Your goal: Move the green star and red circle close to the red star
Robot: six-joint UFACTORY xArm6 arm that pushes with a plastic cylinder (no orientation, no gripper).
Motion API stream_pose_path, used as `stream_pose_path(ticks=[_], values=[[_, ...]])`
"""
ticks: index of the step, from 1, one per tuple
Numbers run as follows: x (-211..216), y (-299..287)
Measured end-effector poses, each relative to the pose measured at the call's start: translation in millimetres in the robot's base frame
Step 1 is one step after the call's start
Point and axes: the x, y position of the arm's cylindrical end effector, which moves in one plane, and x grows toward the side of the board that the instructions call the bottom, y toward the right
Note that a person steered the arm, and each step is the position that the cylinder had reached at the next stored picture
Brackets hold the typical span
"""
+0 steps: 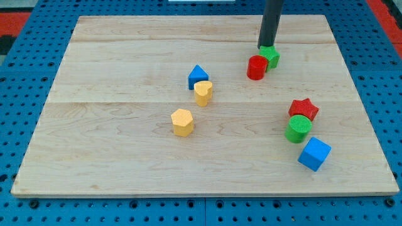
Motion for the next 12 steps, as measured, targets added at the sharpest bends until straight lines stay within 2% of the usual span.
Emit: stream_pose_path(ticks=[1,2,3,4,5,6,8,10,12], values=[[11.8,3.7],[55.5,3.7],[66.2,28.7],[74.1,59.2],[46.6,55.4],[49.5,1.0],[101.7,19.4],[65.1,-7.6],[92.1,-58.6]])
